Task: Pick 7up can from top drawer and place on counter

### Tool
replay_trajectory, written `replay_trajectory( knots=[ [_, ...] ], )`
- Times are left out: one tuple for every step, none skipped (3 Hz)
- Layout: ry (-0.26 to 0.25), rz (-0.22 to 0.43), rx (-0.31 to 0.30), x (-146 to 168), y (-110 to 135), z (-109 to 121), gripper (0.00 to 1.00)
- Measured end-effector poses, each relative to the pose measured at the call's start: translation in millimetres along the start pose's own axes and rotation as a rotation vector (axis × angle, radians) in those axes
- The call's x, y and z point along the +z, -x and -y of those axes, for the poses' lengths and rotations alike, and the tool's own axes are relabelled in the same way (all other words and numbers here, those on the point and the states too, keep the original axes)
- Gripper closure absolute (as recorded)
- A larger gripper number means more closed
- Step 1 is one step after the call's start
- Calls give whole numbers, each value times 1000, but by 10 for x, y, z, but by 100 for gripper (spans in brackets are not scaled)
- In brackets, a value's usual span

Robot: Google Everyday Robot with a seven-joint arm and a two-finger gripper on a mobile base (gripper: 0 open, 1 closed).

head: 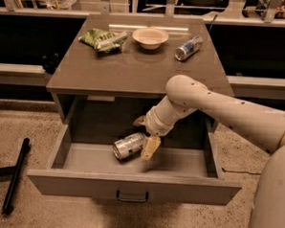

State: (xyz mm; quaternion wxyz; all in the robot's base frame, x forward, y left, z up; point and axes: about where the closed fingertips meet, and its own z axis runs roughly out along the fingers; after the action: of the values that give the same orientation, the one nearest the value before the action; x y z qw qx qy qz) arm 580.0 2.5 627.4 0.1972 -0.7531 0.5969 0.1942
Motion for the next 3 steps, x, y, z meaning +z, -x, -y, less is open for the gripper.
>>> replay_trajectory(
  knots=[
    [6, 1, -1, 28, 5, -10, 49],
    [9, 2, -1, 45, 7, -17, 72],
    [13, 3, -2, 66, 11, -25, 95]
  ],
)
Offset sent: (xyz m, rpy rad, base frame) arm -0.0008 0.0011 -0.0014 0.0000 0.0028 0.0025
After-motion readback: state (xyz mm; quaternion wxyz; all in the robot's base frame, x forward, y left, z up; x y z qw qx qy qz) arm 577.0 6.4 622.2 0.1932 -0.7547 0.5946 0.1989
